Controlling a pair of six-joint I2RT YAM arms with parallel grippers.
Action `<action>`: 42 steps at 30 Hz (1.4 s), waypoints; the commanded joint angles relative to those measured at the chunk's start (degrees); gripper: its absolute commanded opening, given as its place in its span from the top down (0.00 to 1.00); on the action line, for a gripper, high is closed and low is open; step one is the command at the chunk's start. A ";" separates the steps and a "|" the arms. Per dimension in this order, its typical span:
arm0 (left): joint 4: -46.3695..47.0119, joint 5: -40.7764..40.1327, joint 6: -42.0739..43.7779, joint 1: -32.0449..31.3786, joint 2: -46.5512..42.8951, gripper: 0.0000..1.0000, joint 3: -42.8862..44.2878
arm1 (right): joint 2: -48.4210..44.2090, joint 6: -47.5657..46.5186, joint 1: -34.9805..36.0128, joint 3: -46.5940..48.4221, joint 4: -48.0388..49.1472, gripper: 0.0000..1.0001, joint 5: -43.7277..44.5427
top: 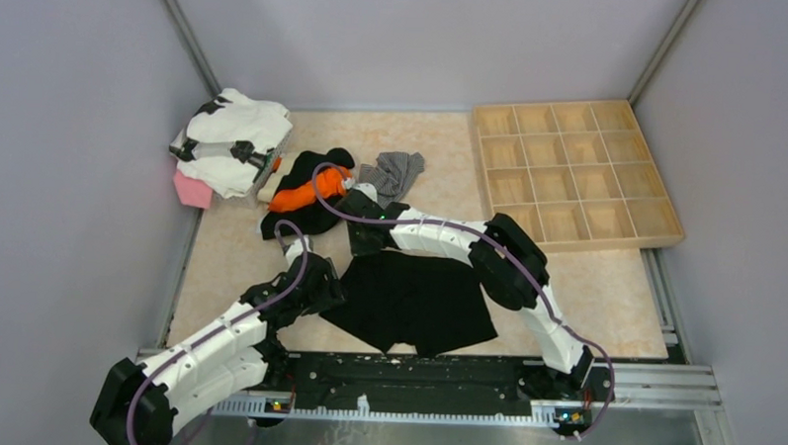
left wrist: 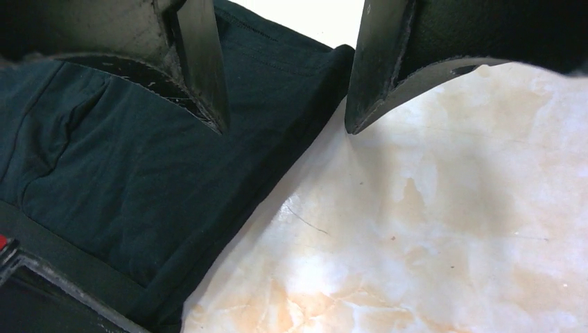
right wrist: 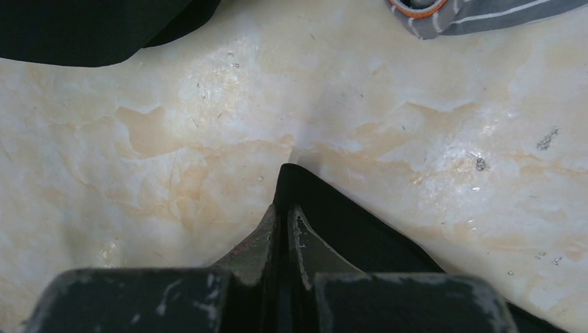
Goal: Roll the underwear
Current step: Fold the underwear at the center of the board.
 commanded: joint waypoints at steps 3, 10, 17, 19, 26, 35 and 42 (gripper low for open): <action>2.28 4.48 1.67 0.05 -0.04 0.32 -1.75 | -4.99 -0.45 -0.89 -1.80 1.86 1.00 3.16; 3.11 4.98 2.13 0.08 0.51 0.33 -2.15 | -6.64 -0.61 -1.99 -3.69 2.50 1.00 5.13; 4.23 5.56 2.86 0.09 0.70 0.40 -2.36 | -7.59 -1.11 -2.60 -4.83 2.54 1.00 5.40; 4.76 5.84 3.25 0.11 0.69 0.46 -2.46 | -7.59 -1.18 -2.60 -4.99 2.55 1.00 5.34; 4.29 5.09 3.16 0.05 0.80 0.53 -1.90 | -7.58 -1.49 -2.67 -4.98 2.55 1.00 5.12; 0.29 0.05 3.37 0.11 0.74 0.53 2.99 | -8.32 -1.85 -2.67 -5.85 2.97 1.00 4.89; -0.65 -0.44 3.96 0.09 1.45 0.53 3.67 | -8.19 -2.13 -2.67 -5.46 3.16 1.00 4.34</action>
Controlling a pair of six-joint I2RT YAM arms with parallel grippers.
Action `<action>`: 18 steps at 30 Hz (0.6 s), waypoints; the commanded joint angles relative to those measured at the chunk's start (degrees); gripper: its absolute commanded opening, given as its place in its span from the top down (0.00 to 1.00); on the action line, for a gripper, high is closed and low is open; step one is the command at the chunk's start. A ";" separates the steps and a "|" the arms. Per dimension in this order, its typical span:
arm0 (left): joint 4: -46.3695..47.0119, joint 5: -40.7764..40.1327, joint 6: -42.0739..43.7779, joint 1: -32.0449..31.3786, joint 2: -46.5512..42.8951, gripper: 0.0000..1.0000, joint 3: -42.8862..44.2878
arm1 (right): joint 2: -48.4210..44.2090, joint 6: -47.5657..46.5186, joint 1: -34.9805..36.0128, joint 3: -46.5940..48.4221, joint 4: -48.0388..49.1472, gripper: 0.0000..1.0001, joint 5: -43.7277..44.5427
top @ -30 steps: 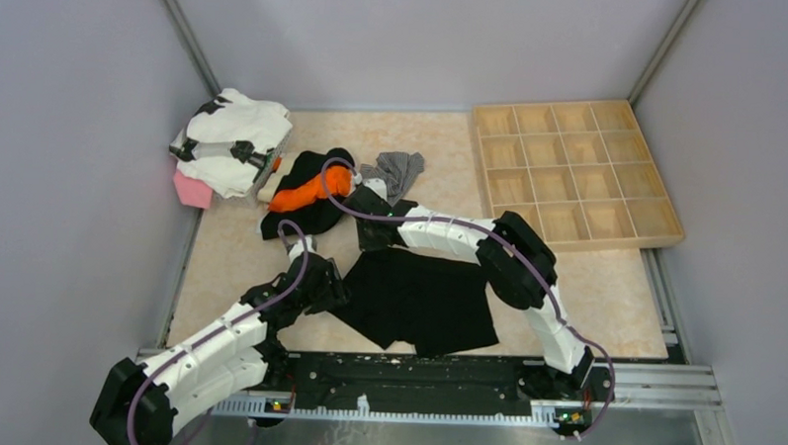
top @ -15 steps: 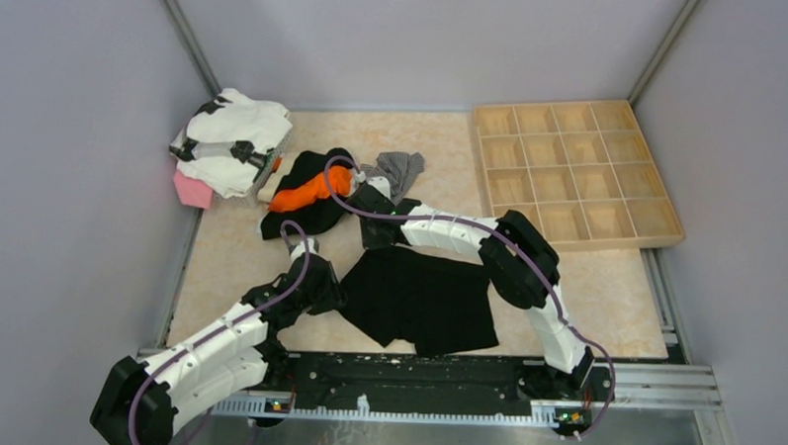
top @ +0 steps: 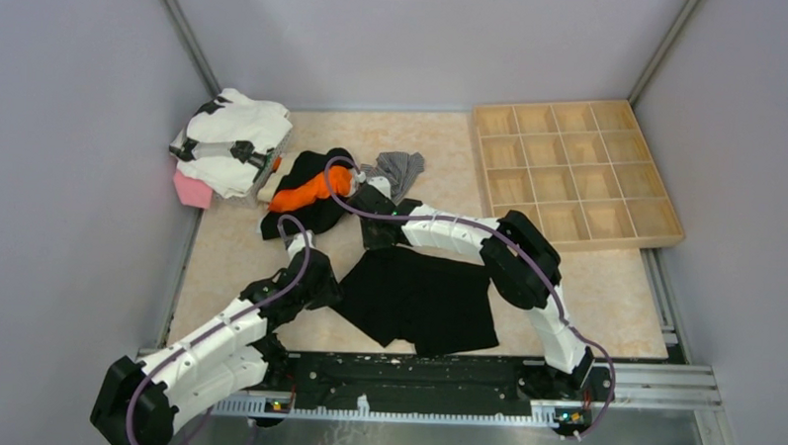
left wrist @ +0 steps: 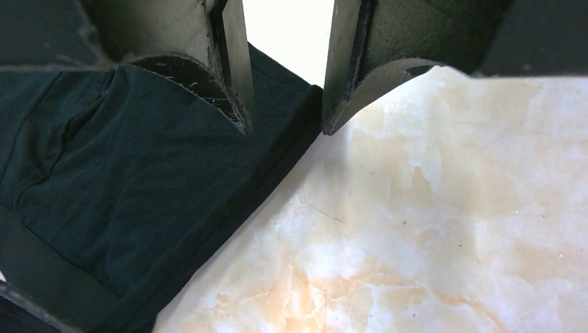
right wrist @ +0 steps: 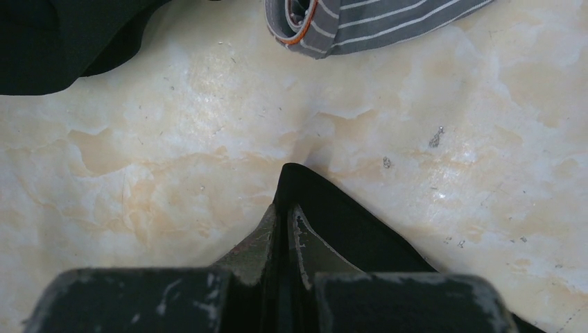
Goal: Roll the underwear
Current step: Fold the underwear at the center of the board.
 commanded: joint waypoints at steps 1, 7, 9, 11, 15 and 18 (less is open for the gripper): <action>-0.87 -1.13 0.54 0.08 0.70 0.53 1.37 | -4.00 -0.78 -0.40 0.08 1.44 1.00 0.33; -4.68 -1.78 -2.08 0.05 1.41 0.54 1.47 | -3.83 -0.94 -0.36 0.07 1.28 1.00 0.08; -5.95 -2.34 -3.00 0.09 1.51 0.53 1.41 | -3.79 -0.95 -0.36 0.07 1.35 1.00 -0.02; -6.06 -2.17 -3.27 -0.01 1.49 0.53 1.40 | -3.66 -0.97 -0.38 0.07 1.44 1.00 -0.28; -6.06 -2.60 -3.23 -0.03 1.06 0.63 1.53 | -3.71 -1.00 -0.35 0.07 1.50 1.00 -0.48; -5.61 -2.64 -2.91 -0.03 0.77 0.70 1.49 | -3.73 -1.05 -0.38 -0.02 1.46 1.00 -0.49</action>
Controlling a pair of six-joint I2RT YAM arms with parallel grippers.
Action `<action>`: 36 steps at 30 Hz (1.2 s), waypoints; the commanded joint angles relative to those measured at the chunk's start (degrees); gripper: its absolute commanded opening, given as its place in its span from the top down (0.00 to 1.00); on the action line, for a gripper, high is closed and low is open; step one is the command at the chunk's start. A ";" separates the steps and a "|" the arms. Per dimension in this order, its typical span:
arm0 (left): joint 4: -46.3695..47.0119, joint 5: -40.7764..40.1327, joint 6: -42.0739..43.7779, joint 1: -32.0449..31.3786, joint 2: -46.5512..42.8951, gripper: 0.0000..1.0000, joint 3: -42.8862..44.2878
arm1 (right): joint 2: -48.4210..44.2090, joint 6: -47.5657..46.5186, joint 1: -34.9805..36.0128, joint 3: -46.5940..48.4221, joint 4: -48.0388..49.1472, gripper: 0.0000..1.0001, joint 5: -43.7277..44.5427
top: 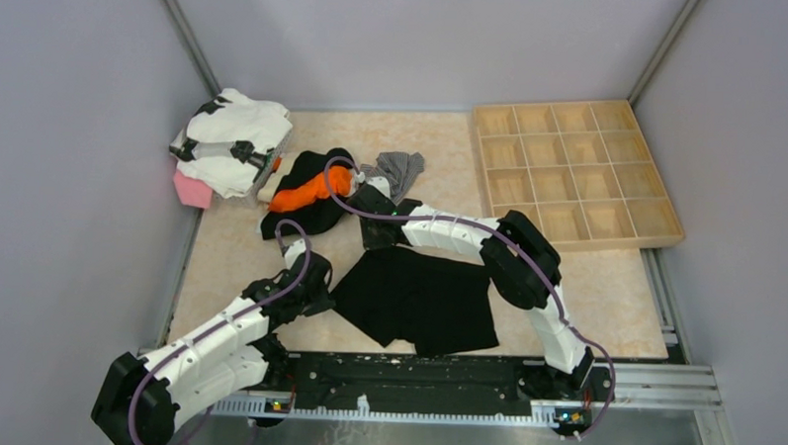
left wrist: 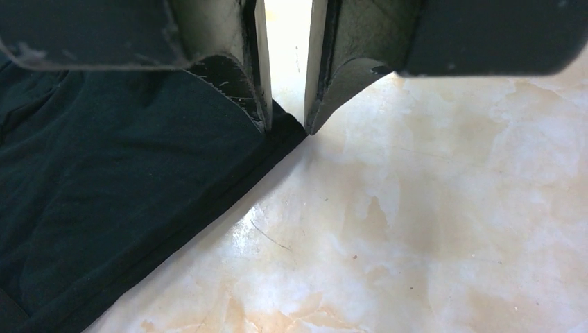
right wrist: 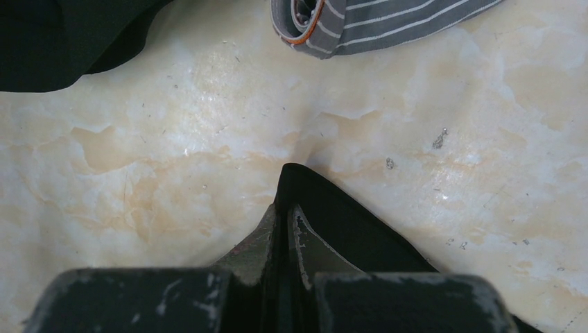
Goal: Roll the underwear
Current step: Fold the underwear at the center of the board.
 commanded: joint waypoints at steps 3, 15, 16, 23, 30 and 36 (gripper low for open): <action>1.60 -1.01 0.72 0.08 -0.83 0.72 1.29 | -3.82 -0.52 -0.35 -0.40 1.53 1.00 -0.50; 2.94 -0.81 4.30 0.07 -1.81 1.00 4.63 | -4.96 0.24 -0.68 1.76 4.45 1.00 -2.60; 2.64 -0.98 4.81 0.05 -2.36 1.00 5.26 | -5.16 0.54 -0.83 2.04 4.76 1.00 -2.29; -0.80 -7.07 8.04 0.11 -7.29 1.00 10.93 | -9.49 5.79 -5.58 -2.72 15.51 1.00 -7.45; -0.61 -12.27 13.91 0.13 -8.54 1.00 14.21 | -12.79 5.20 -8.07 -4.68 18.27 1.00 -6.66; 2.36 -2.79 19.37 0.04 -4.67 1.00 16.91 | -17.65 4.58 -10.20 -14.17 24.42 1.00 -7.75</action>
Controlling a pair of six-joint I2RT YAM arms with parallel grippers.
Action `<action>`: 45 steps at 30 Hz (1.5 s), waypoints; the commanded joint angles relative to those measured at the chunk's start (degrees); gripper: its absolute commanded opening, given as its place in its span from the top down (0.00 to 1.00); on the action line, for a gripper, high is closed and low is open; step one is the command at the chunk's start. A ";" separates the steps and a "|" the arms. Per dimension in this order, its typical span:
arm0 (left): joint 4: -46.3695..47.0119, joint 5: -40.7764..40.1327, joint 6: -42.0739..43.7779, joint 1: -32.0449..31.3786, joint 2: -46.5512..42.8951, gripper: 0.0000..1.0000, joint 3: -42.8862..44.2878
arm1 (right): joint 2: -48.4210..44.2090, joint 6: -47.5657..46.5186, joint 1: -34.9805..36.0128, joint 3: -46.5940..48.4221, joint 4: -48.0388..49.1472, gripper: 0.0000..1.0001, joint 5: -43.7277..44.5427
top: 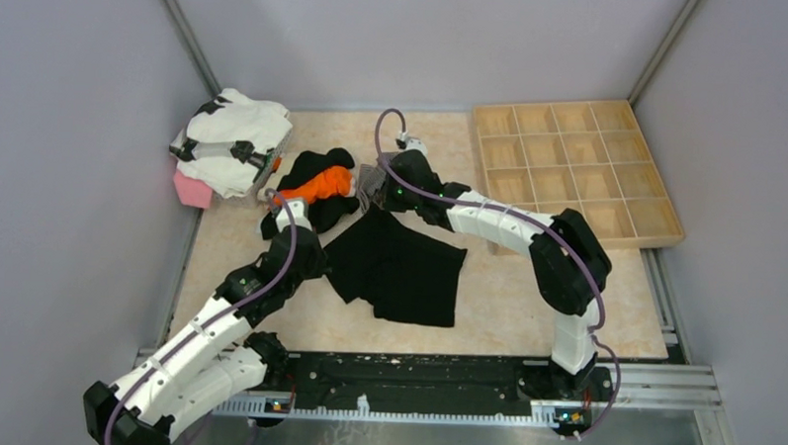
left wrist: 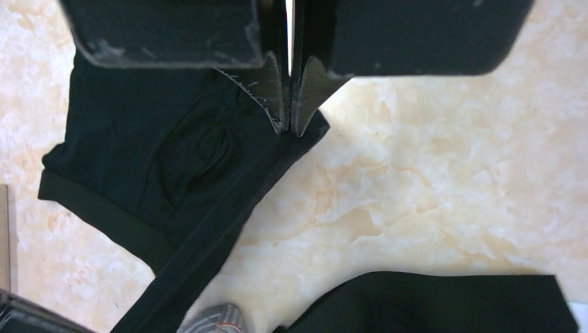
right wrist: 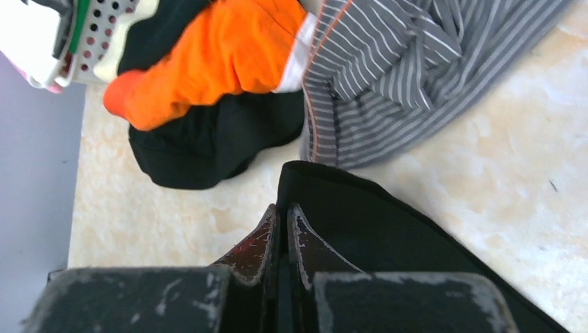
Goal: Roll the underwear
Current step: Fold the underwear at the center of the board.
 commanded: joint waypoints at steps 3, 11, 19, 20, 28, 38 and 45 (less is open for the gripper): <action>5.88 12.16 6.53 0.00 4.95 1.00 3.19 | -7.57 -1.23 -2.92 -8.80 8.55 1.00 -2.48; 13.20 22.11 6.07 -0.93 7.47 1.00 3.28 | -12.41 -4.77 -8.13 -15.31 10.81 1.00 -7.92; 15.10 20.51 1.88 -8.76 10.21 1.00 3.42 | -15.51 -5.76 -9.83 -16.93 10.58 1.00 -11.30; 15.25 19.22 1.35 -10.73 10.65 1.00 3.72 | -15.71 -5.79 -9.85 -17.02 10.30 1.00 -11.56; 17.36 13.87 -1.79 -21.66 17.47 1.00 5.41 | -20.29 -6.53 -10.06 -21.07 7.61 1.00 -9.26; 23.47 14.78 -2.77 -25.59 24.18 1.00 4.27 | -29.31 -7.63 -10.70 -32.03 4.43 1.00 -3.95; 31.20 17.76 -2.07 -26.40 31.09 1.00 2.18 | -30.63 -7.32 -11.15 -37.87 4.71 1.00 -2.27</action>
